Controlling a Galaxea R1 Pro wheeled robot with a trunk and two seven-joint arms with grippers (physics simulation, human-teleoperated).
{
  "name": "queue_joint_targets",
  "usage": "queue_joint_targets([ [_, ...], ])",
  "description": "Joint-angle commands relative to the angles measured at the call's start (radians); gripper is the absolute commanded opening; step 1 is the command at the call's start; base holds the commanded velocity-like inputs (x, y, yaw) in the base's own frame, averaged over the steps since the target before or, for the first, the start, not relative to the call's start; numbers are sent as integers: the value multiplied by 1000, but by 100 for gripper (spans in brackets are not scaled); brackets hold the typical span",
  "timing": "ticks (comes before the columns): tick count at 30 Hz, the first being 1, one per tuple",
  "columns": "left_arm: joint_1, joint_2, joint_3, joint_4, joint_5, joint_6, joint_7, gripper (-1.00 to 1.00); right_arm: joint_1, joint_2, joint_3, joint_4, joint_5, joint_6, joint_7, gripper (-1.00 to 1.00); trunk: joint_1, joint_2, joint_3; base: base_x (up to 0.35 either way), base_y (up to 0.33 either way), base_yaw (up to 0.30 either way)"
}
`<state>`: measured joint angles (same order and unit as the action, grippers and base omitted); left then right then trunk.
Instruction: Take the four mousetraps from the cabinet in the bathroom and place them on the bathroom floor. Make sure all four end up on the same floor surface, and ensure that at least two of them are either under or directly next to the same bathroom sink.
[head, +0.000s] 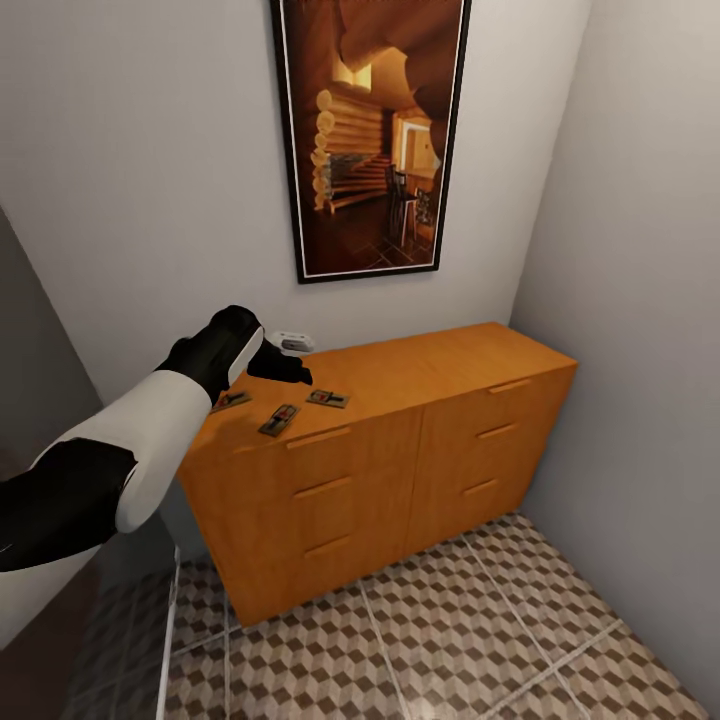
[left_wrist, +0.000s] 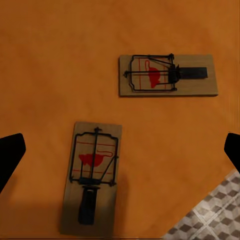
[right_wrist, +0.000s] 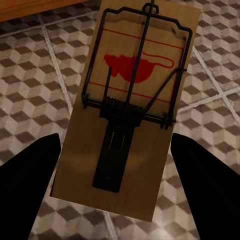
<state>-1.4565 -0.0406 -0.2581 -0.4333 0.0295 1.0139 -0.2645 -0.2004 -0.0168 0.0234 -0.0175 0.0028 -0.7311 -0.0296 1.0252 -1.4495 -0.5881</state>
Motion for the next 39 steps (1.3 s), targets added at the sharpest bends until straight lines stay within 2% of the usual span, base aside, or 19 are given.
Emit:
queue_joint_targets([
  [1, -1, 1, -6, -1, 3, 3, -1, 100, -1, 0, 3, 1, 0, -3, -3, -100, 0, -1, -1, -82, 0, 0],
  [17, -1, 2, -6, 4, 3, 3, -1, 100, -1, 0, 3, 1, 0, -2, -3, -100, 0, -1, -1, -39, 0, 0],
  [24, -1, 2, -6, 39, 3, 4, -1, 100, -1, 0, 3, 1, 0, -2, -3, -100, 0, -1, -1, 0, 0, 0],
  [26, -1, 16, -5, 43, 3, 5, -19, 100, -1, 0, 3, 1, 0, -1, -3, -100, 0, -1, -1, 0, 0, 0],
  [29, -1, 26, -5, 44, 2, 4, -85, 100, -1, 0, 3, 1, 0, -1, -3, -100, 0, -1, -1, 0, 0, 0],
  [33, -1, 55, -9, 44, -4, 2, -204, 100, -1, 0, 3, 1, 0, -1, -3, -100, 0, -1, -1, 0, 0, 0],
  [39, -1, 75, -21, 42, -6, 2, -238, 100, -1, 0, 3, 1, 0, -1, -3, -100, 0, -1, -1, 0, 0, 0],
])
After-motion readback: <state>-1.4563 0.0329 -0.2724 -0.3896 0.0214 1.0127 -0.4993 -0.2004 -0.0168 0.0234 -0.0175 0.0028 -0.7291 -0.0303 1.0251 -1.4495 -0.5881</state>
